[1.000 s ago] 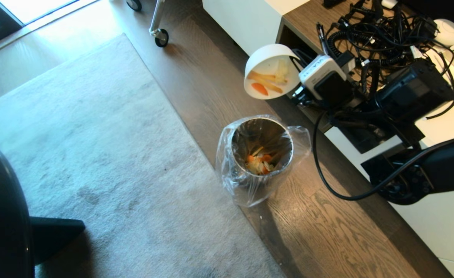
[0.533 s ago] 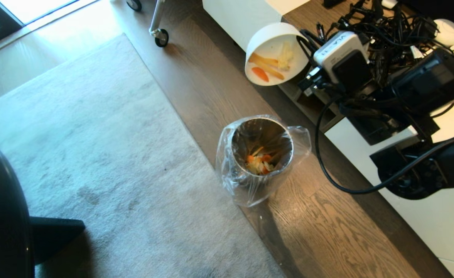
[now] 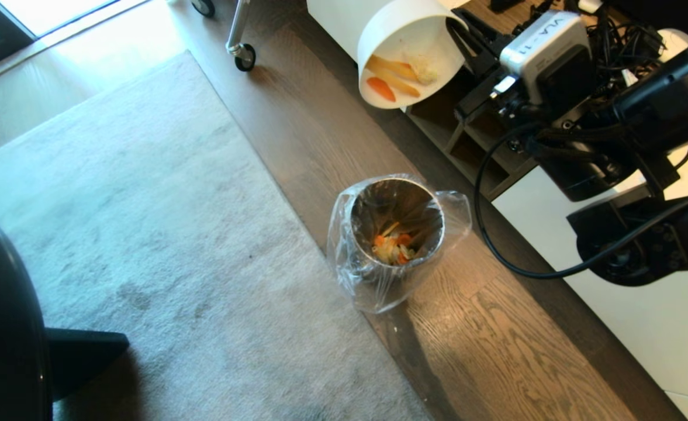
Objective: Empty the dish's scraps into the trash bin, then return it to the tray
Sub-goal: Pour the leftover food from the bowl into the trash can
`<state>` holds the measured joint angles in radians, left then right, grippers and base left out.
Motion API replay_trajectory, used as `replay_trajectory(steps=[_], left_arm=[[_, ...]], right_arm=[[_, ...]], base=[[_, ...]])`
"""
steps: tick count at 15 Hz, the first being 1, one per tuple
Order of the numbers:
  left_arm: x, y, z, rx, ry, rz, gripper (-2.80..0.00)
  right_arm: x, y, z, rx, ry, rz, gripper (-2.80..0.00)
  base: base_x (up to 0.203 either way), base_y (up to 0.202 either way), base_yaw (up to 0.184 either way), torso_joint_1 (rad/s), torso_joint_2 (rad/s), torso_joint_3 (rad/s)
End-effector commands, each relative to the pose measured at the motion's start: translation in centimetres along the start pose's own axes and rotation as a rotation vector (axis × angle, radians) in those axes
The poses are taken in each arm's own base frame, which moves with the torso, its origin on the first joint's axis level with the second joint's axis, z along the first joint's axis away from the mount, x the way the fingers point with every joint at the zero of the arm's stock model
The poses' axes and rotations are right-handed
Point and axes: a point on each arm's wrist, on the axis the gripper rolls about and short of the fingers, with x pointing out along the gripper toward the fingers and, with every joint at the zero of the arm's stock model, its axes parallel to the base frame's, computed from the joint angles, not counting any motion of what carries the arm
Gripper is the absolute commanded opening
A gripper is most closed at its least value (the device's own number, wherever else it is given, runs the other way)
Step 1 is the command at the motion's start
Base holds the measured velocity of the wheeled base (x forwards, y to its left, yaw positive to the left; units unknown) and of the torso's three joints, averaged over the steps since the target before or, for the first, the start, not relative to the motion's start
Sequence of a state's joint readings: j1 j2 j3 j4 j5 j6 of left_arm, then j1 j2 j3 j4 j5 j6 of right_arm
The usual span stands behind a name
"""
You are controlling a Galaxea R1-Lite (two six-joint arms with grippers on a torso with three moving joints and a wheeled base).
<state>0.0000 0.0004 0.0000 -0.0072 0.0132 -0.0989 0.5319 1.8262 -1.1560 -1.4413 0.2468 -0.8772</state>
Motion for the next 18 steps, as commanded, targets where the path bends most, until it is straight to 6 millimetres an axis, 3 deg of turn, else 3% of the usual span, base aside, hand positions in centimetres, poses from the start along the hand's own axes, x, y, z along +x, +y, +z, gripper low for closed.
replay_trajectory(steps=[1, 5, 18], left_arm=[[0.0, 0.0, 0.0, -0.001, -0.001, 0.001, -2.8], [0.0, 0.0, 0.0, -0.001, -0.001, 0.001, -2.8], [0.0, 0.0, 0.0, -0.001, -0.001, 0.001, -2.8]], right_arm=[[0.1, -0.4, 0.3, -0.005, -0.022, -0.022, -2.8], [0.6, -1.0, 0.8, 0.007, -0.13, 0.024, -2.8], [1.2, -3.6, 2.3, -0.044, -0.257, 0.023, -2.8]], base=[[0.0, 0.0, 0.0, 0.0, 0.0, 0.0], [0.0, 0.0, 0.0, 0.0, 0.0, 0.0], [0.0, 0.0, 0.0, 0.0, 0.0, 0.0]])
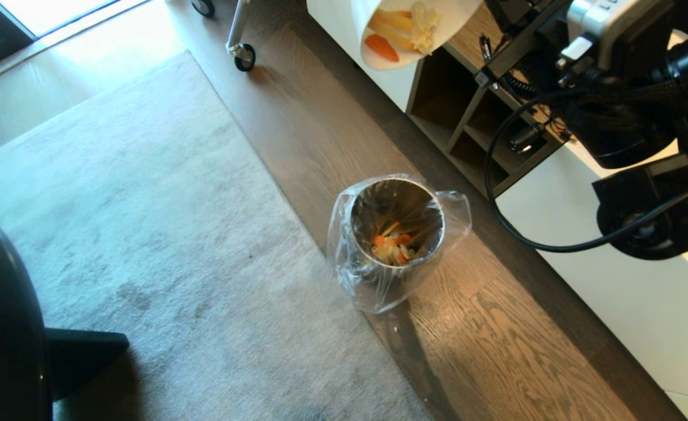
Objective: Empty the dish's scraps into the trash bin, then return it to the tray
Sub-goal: Pour the leftover food from the bowl into the trash can
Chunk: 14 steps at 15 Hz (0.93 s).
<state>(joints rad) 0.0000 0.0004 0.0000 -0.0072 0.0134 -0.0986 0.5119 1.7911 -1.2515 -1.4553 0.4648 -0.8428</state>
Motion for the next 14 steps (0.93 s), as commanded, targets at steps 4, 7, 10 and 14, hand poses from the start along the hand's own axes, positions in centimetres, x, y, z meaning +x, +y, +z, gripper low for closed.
replay_trajectory(steps=[4, 7, 10, 14], left_arm=[[0.0, 0.0, 0.0, -0.001, -0.001, 0.0, -2.8], [0.0, 0.0, 0.0, -0.001, -0.001, 0.0, -2.8], [0.0, 0.0, 0.0, -0.001, -0.001, 0.0, -2.8], [0.0, 0.0, 0.0, -0.001, -0.001, 0.0, -2.8]], right_arm=[[0.7, -1.5, 1.0, -0.038, -0.058, -0.031, -2.8], [0.6, -2.2, 1.4, -0.049, -0.084, -0.024, -2.8], [0.6, -2.8, 2.0, -0.055, -0.095, -0.031, -2.8], [0.6, -3.5, 2.6, -0.052, -0.114, -0.036, -2.8]], base=[[0.0, 0.0, 0.0, 0.0, 0.0, 0.0], [0.0, 0.0, 0.0, 0.0, 0.0, 0.0], [0.0, 0.0, 0.0, 0.0, 0.0, 0.0], [0.0, 0.0, 0.0, 0.0, 0.0, 0.0]])
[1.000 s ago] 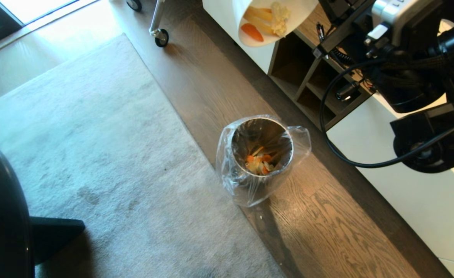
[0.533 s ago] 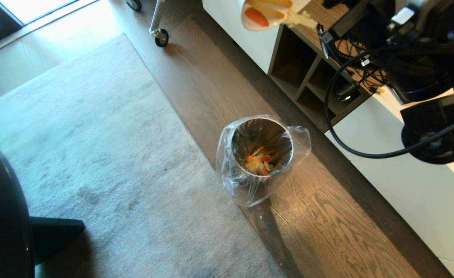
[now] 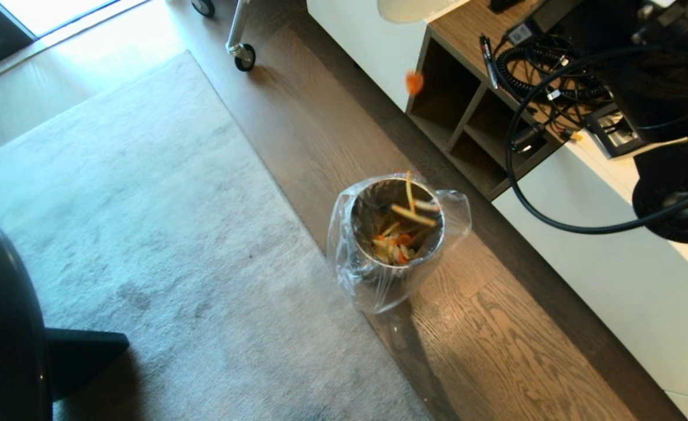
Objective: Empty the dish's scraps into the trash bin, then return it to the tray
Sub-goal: Pour the leftover food from the bowl into the trash can, then put the bowl back to the table
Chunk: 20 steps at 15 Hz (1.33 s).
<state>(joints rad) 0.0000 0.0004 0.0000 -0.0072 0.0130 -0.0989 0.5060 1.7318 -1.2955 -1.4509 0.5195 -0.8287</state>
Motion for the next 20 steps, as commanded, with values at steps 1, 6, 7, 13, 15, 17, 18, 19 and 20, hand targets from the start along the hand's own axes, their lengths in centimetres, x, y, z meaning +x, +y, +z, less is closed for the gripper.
replay_trajectory(steps=[1, 6, 7, 13, 15, 17, 18, 19, 20], left_arm=[[0.0, 0.0, 0.0, -0.001, -0.001, 0.001, -2.8], [0.0, 0.0, 0.0, -0.001, -0.001, 0.001, -2.8], [0.0, 0.0, 0.0, -0.001, -0.001, 0.001, -2.8], [0.0, 0.0, 0.0, -0.001, -0.001, 0.001, -2.8], [0.0, 0.0, 0.0, -0.001, -0.002, 0.001, -2.8], [0.0, 0.0, 0.0, -0.001, -0.001, 0.001, -2.8], [0.0, 0.0, 0.0, -0.001, -0.001, 0.001, -2.8], [0.0, 0.0, 0.0, -0.001, -0.001, 0.001, -2.8], [0.0, 0.0, 0.0, -0.001, -0.001, 0.001, -2.8]], right_arm=[[0.1, -0.6, 0.6, -0.016, -0.03, 0.0, -2.8], [0.0, -0.7, 0.7, -0.001, -0.033, 0.002, -2.8], [0.0, -0.6, 0.6, 0.002, -0.03, 0.005, -2.8], [-1.1, -0.4, -0.6, 0.129, 0.073, 0.062, -2.8], [-2.9, 0.1, -2.1, 0.173, 0.178, 0.116, -2.8], [-5.6, 0.0, -4.1, 0.203, 0.324, 0.161, -2.8], [-7.3, -0.2, -5.3, 0.208, 0.412, 0.182, -2.8], [-9.0, -0.3, -6.3, 0.227, 0.5, 0.202, -2.8], [-10.9, -0.2, -7.2, 0.282, 0.597, 0.218, -2.8]], base=[[0.0, 0.0, 0.0, 0.0, 0.0, 0.0], [0.0, 0.0, 0.0, 0.0, 0.0, 0.0], [0.0, 0.0, 0.0, 0.0, 0.0, 0.0], [0.0, 0.0, 0.0, 0.0, 0.0, 0.0], [0.0, 0.0, 0.0, 0.0, 0.0, 0.0], [0.0, 0.0, 0.0, 0.0, 0.0, 0.0], [0.0, 0.0, 0.0, 0.0, 0.0, 0.0], [0.0, 0.0, 0.0, 0.0, 0.0, 0.0], [0.0, 0.0, 0.0, 0.0, 0.0, 0.0]])
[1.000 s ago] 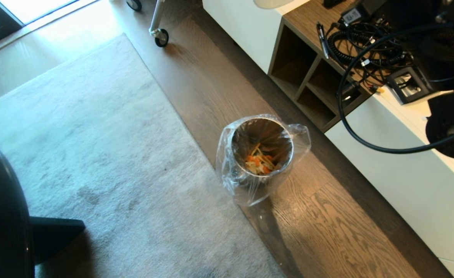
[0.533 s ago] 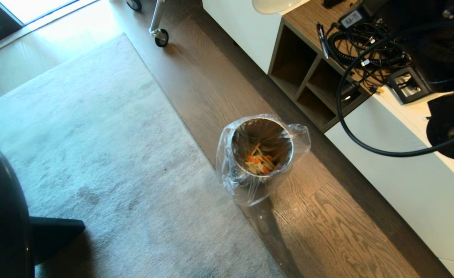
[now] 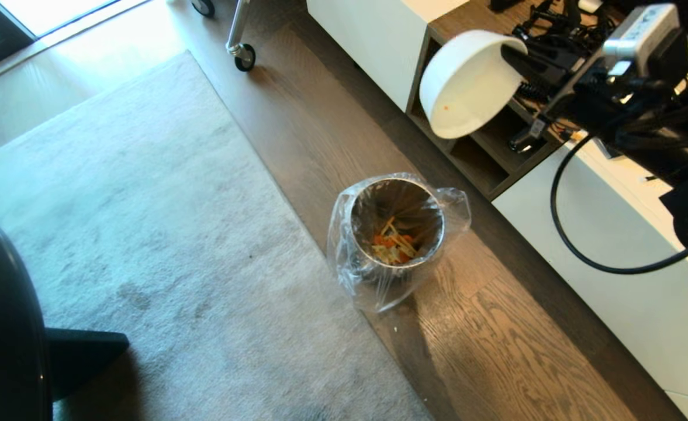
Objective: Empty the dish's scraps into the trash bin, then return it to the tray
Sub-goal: Put the bowl back to the table
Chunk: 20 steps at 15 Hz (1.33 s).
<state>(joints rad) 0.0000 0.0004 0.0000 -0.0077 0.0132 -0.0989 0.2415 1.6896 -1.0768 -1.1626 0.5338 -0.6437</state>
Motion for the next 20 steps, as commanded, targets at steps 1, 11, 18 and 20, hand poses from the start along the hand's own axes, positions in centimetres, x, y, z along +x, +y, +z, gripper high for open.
replay_trajectory(steps=[1, 11, 18, 20], left_arm=[[0.0, 0.0, 0.0, -0.001, 0.0, 0.001, -2.8], [0.0, 0.0, 0.0, -0.001, 0.0, 0.001, -2.8], [0.0, 0.0, 0.0, -0.001, 0.0, 0.001, -2.8], [0.0, 0.0, 0.0, -0.001, 0.0, 0.001, -2.8]], right_arm=[[-2.8, -0.1, -3.4, 0.136, 0.196, 0.024, -2.8], [-11.5, 1.7, 0.8, 0.805, 0.942, -0.057, -2.8], [-20.8, 8.0, 2.7, 0.878, 1.305, -0.392, -2.8], [-22.7, 9.3, 3.3, 0.853, 1.285, -0.472, -2.8]], base=[[0.0, 0.0, 0.0, 0.0, 0.0, 0.0], [0.0, 0.0, 0.0, 0.0, 0.0, 0.0], [0.0, 0.0, 0.0, 0.0, 0.0, 0.0], [0.0, 0.0, 0.0, 0.0, 0.0, 0.0]])
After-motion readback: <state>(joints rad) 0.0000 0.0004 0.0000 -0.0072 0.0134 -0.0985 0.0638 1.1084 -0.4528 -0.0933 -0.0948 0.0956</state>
